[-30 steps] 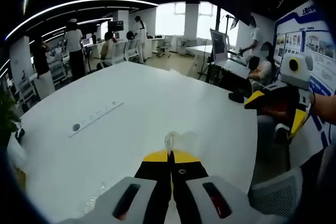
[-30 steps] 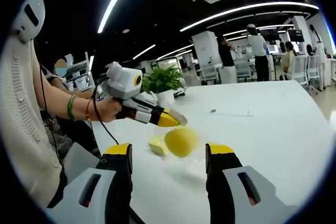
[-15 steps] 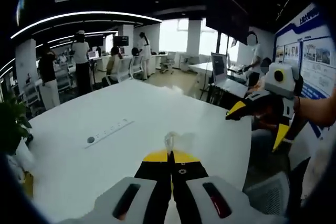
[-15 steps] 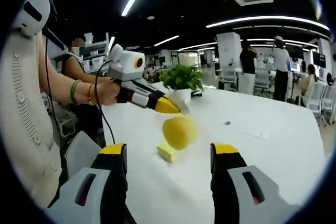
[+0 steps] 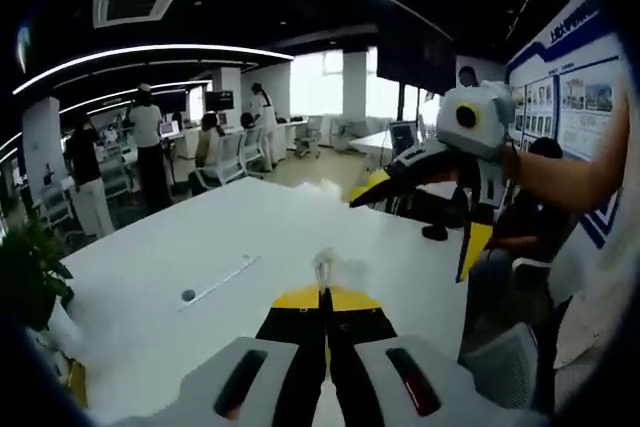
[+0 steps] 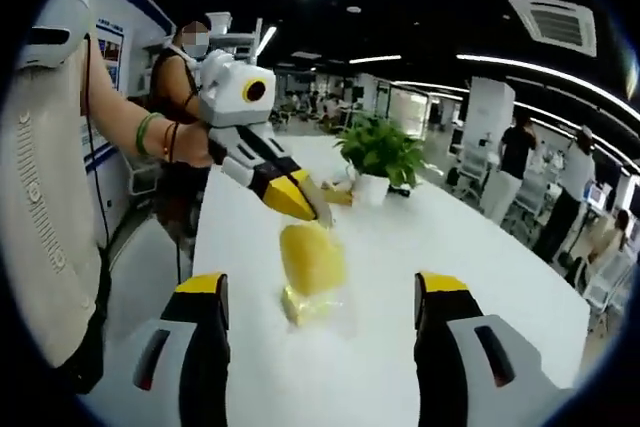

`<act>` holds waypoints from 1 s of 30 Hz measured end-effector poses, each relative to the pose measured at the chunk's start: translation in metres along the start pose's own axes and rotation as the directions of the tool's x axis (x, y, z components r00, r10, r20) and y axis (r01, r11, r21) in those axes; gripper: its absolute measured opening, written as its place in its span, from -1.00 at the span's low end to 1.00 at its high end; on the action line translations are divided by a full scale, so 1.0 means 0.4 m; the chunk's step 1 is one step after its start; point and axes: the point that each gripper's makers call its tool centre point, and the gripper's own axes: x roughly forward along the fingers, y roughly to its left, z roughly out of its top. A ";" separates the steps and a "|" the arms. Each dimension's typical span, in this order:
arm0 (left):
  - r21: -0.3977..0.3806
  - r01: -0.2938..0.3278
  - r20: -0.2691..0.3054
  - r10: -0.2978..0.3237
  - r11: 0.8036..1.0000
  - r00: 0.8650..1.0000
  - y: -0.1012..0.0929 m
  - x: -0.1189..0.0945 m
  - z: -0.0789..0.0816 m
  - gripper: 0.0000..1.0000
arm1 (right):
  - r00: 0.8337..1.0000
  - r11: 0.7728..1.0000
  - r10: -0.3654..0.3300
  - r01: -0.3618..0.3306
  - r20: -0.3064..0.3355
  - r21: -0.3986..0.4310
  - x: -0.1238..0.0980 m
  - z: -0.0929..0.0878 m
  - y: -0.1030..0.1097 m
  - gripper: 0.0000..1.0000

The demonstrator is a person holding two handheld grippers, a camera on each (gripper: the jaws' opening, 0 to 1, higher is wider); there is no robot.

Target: Compare the silicone blocks by pressing each to a similar depth, holding the contact briefly, and releasing to observe deformation and rebound differences across the visible hardness samples.

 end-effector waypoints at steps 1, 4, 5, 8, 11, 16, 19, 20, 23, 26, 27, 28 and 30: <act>0.008 0.001 0.006 -0.001 1.000 1.000 0.000 -0.002 0.008 -1.00 | 1.000 1.000 0.020 -0.020 -0.020 -0.020 0.017 0.002 0.001 0.39; 0.022 0.010 0.018 -0.010 1.000 1.000 -0.007 -0.004 0.023 -1.00 | 0.998 0.997 0.053 -0.055 -0.036 -0.051 0.062 0.016 0.002 0.34; 0.033 0.014 0.018 -0.015 0.999 1.000 -0.011 -0.003 0.025 -1.00 | 0.996 0.996 0.067 -0.070 -0.052 -0.055 0.074 0.014 0.005 0.34; 0.052 0.025 0.015 -0.026 0.998 1.000 -0.023 -0.001 0.031 -1.00 | 0.992 0.992 0.108 -0.112 -0.072 -0.060 0.116 0.013 0.013 0.32; 0.049 0.037 0.014 -0.038 0.998 0.999 -0.028 0.000 0.031 -1.00 | 0.985 0.986 0.135 -0.145 -0.109 -0.082 0.152 -0.002 0.021 0.30; 0.051 0.047 0.020 -0.048 0.998 0.999 -0.038 0.003 0.036 -1.00 | 0.981 0.980 0.163 -0.173 -0.107 -0.098 0.181 -0.006 0.029 0.21; 0.053 0.055 0.023 -0.056 0.997 0.998 -0.041 0.005 0.042 -1.00 | 0.977 0.977 0.180 -0.191 -0.109 -0.099 0.187 -0.010 0.037 0.09; 0.053 0.057 0.024 -0.058 0.997 0.998 -0.043 0.005 0.043 -1.00 | 0.976 0.976 0.184 -0.195 -0.114 -0.098 0.190 -0.012 0.037 0.08; 0.064 0.067 0.031 -0.069 0.996 0.997 -0.055 0.001 0.053 -1.00 | 0.973 0.975 0.192 -0.204 -0.127 -0.084 0.196 -0.021 0.038 0.05; 0.075 0.073 0.036 -0.076 0.994 0.996 -0.059 0.000 0.062 -1.00 | 0.970 0.973 0.200 -0.213 -0.142 -0.085 0.197 -0.032 0.042 -0.15; 0.076 0.076 0.038 -0.079 0.994 0.996 -0.061 -0.001 0.063 -1.00 | 0.970 0.973 0.198 -0.212 -0.141 -0.093 0.197 -0.031 0.042 -0.27; 0.077 0.084 0.039 -0.088 0.993 0.995 -0.073 0.000 0.066 -1.00 | 0.970 0.973 0.199 -0.212 -0.138 -0.087 0.196 -0.030 0.043 -0.27; 0.090 0.081 0.038 -0.085 0.993 0.996 -0.082 -0.001 0.068 -1.00 | 0.972 0.976 0.192 -0.204 -0.138 -0.082 0.197 -0.030 0.040 -0.31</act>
